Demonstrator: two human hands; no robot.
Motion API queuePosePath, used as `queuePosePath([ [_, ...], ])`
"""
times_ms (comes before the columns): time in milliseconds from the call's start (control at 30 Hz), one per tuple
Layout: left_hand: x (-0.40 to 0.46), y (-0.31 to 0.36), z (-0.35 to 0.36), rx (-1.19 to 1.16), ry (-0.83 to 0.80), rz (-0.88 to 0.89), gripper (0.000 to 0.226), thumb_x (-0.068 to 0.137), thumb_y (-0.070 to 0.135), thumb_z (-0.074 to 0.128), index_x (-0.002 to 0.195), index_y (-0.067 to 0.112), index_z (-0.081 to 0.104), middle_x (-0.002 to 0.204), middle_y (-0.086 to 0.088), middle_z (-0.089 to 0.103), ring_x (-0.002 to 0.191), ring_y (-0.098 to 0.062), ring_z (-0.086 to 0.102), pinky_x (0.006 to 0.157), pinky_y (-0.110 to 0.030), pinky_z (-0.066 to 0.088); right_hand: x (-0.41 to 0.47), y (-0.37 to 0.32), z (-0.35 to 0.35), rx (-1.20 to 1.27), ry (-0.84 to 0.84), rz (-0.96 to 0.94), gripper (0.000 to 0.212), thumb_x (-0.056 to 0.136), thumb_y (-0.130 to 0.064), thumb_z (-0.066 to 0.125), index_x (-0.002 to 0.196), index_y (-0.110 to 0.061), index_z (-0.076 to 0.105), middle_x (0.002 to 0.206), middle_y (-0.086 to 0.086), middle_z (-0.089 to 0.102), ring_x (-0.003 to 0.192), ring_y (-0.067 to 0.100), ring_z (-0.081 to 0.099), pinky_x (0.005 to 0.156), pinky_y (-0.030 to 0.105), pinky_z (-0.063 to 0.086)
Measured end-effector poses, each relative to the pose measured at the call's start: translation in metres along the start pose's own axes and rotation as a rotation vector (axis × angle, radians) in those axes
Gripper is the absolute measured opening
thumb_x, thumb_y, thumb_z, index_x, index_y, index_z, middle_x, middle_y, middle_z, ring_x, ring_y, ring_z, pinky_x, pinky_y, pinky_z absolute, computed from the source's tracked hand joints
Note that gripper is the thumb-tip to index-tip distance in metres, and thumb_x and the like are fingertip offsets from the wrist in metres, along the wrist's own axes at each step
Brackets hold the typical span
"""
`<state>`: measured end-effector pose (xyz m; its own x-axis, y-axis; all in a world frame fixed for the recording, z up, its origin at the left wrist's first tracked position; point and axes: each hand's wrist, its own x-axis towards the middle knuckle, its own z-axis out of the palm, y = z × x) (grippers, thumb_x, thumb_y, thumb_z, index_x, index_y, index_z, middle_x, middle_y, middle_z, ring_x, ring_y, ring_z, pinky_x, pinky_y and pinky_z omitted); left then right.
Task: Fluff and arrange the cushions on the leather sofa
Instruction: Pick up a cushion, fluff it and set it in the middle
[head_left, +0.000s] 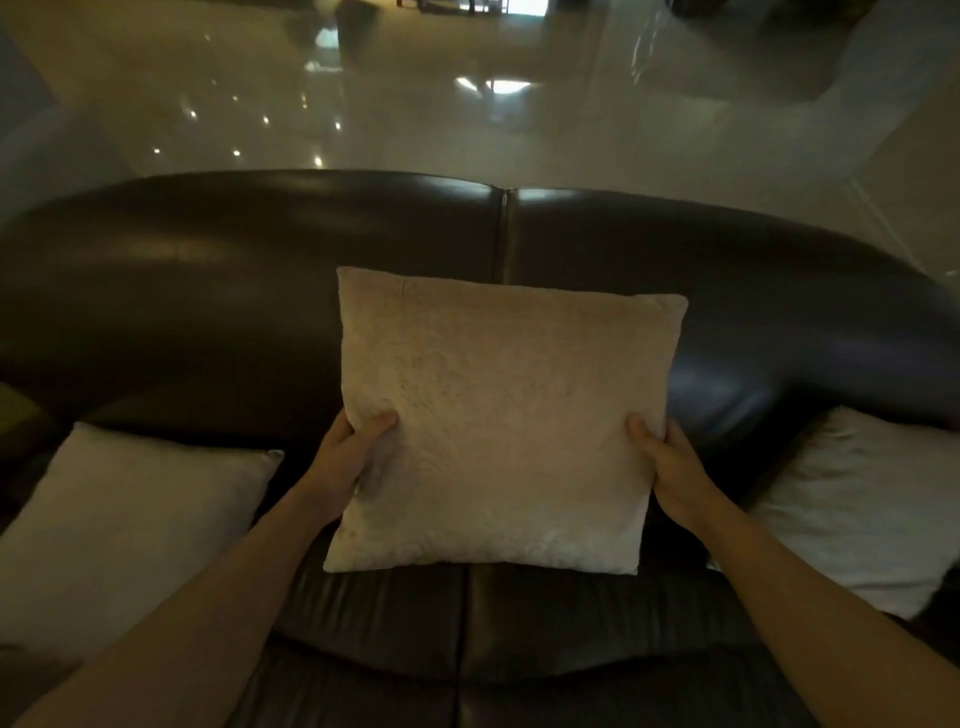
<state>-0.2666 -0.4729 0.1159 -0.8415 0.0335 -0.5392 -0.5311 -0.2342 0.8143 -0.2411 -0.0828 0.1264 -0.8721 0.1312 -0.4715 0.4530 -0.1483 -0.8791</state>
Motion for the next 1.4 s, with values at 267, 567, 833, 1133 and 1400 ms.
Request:
queuePosePath([
  [267,0.016,-0.015,-0.002,0.048,0.033,-0.010,0.071,0.087,0.040,0.074,0.150,0.031,0.042,0.144,0.009,0.056,0.129,-0.017,0.054,0.112,-0.047,0.042,0.018,0.015,0.006,-0.015,0.056,0.044,0.081,0.072,-0.059,0.073,0.140,-0.027,0.043,0.135,-0.006,0.056,0.120,0.018,0.056,0.101,0.047,0.047],
  [567,0.036,-0.052,-0.014,0.173,0.043,-0.010,0.055,0.098,0.011,0.061,0.149,0.021,0.042,0.144,-0.002,0.056,0.133,-0.026,0.052,0.109,-0.051,0.046,0.036,0.062,0.008,0.000,0.061,0.106,0.062,0.079,-0.040,0.072,0.133,-0.034,0.043,0.131,-0.010,0.057,0.116,0.012,0.057,0.082,0.032,0.054],
  [833,0.040,-0.084,-0.018,0.305,0.114,-0.196,0.069,0.092,0.001,0.059,0.154,0.018,0.037,0.152,-0.009,0.048,0.140,-0.034,0.044,0.115,-0.057,0.037,0.038,0.106,0.017,0.061,0.091,0.226,0.034,0.095,-0.021,0.059,0.123,-0.038,0.049,0.125,-0.015,0.058,0.112,0.006,0.057,0.079,0.023,0.055],
  [1133,0.019,-0.081,-0.022,0.292,0.075,-0.229,0.066,0.101,0.006,0.054,0.158,0.022,0.026,0.155,-0.004,0.040,0.146,-0.032,0.035,0.118,-0.053,0.032,0.029,0.100,0.028,0.077,0.176,0.253,0.054,0.095,-0.024,0.058,0.146,-0.029,0.039,0.142,0.002,0.050,0.127,0.023,0.049,0.107,0.044,0.041],
  [1400,-0.036,-0.062,-0.002,0.247,0.081,-0.198,0.040,0.100,0.001,0.055,0.140,0.005,0.051,0.115,-0.013,0.062,0.090,-0.021,0.062,0.078,-0.031,0.047,-0.011,0.068,0.053,-0.100,0.105,0.197,0.044,0.094,-0.013,0.061,0.135,-0.025,0.052,0.131,0.007,0.051,0.116,0.022,0.054,0.080,0.029,0.052],
])
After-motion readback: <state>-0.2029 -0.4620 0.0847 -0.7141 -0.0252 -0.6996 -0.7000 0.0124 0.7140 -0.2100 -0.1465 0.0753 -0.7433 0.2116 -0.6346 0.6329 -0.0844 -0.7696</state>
